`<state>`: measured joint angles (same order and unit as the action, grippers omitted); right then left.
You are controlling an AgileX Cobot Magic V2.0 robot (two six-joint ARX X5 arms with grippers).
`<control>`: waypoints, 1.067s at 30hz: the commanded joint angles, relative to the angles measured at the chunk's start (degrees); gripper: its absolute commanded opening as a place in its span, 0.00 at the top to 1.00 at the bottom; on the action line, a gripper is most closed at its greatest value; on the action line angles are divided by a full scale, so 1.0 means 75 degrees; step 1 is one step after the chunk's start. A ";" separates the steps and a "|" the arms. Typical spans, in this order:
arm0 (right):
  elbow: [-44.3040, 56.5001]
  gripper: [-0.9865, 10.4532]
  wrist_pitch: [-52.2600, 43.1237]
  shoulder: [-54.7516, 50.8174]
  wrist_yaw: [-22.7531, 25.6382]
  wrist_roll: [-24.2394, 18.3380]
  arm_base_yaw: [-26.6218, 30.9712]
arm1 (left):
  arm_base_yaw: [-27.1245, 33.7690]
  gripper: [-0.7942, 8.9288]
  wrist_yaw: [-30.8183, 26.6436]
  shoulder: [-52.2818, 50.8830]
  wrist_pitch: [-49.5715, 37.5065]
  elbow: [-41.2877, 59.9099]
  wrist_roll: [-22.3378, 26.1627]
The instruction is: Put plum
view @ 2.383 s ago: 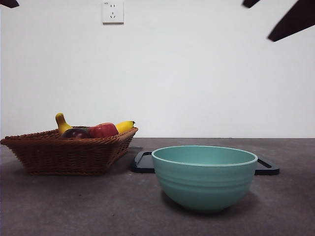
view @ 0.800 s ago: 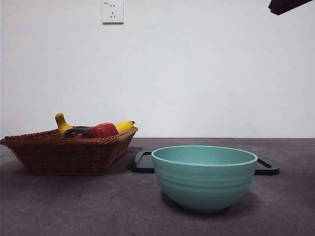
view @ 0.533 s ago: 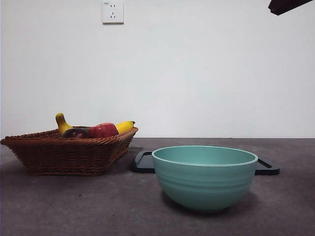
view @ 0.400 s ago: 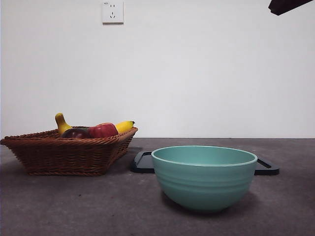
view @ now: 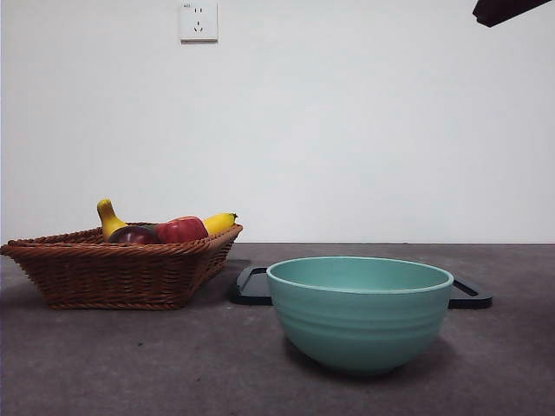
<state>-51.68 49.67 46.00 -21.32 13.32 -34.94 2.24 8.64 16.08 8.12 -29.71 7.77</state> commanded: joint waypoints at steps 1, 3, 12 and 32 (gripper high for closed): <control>-0.0096 0.91 -0.0073 0.0041 -0.0012 -0.0070 -0.0067 | 0.0070 0.91 -0.0137 -0.0335 -0.0242 0.0513 -0.0192; -0.0096 0.91 -0.0073 0.0041 -0.0012 -0.0070 -0.0067 | 0.0087 0.91 -0.0166 -0.0580 -0.0306 0.0944 -0.0213; -0.0096 0.91 -0.0073 0.0041 -0.0012 -0.0070 -0.0067 | 0.0093 0.91 -0.0332 -0.1588 -0.0452 0.2570 -0.0539; -0.0096 0.91 -0.0073 0.0041 -0.0012 -0.0070 -0.0067 | 0.0093 0.91 -0.0388 -0.2122 -0.0224 0.3847 -0.0819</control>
<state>-51.68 49.65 46.00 -21.34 13.32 -34.94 2.79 5.91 0.32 6.74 -1.85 2.02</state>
